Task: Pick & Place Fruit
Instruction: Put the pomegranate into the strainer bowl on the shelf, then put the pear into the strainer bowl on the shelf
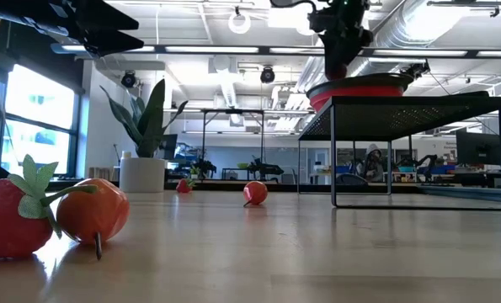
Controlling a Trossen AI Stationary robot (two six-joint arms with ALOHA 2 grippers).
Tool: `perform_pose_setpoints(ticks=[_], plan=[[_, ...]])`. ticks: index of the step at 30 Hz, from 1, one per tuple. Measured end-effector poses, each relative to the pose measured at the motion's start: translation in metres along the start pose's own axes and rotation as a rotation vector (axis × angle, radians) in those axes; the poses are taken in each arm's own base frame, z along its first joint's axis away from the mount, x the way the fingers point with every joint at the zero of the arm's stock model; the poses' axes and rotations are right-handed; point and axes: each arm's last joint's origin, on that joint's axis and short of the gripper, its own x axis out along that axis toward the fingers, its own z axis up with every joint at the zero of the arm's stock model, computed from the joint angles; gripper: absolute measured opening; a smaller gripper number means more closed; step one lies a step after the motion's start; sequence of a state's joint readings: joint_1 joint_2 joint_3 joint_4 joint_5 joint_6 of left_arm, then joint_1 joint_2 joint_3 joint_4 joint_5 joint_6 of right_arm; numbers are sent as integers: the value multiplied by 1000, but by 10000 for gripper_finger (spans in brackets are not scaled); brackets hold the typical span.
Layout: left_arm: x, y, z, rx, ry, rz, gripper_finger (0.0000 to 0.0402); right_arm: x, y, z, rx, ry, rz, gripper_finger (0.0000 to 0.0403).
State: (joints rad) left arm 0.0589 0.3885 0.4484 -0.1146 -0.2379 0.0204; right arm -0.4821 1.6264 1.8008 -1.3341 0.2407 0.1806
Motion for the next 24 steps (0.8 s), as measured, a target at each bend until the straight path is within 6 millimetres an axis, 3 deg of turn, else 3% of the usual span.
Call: perform_pose_setpoints(ticks=[10, 14, 19, 24], plan=[[0, 0, 0, -3, 0, -1, 328, 0, -2, 0, -7, -6, -77, 280], [0, 0, 0, -3, 0, -1, 328, -1, -2, -2, -7, 1, -58, 290], [0, 0, 0, -3, 0, -1, 328, -11, 0, -8, -16, 16, 36, 265], [0, 0, 0, -3, 0, -1, 328, -25, 7, -18, -54, 16, 92, 204]])
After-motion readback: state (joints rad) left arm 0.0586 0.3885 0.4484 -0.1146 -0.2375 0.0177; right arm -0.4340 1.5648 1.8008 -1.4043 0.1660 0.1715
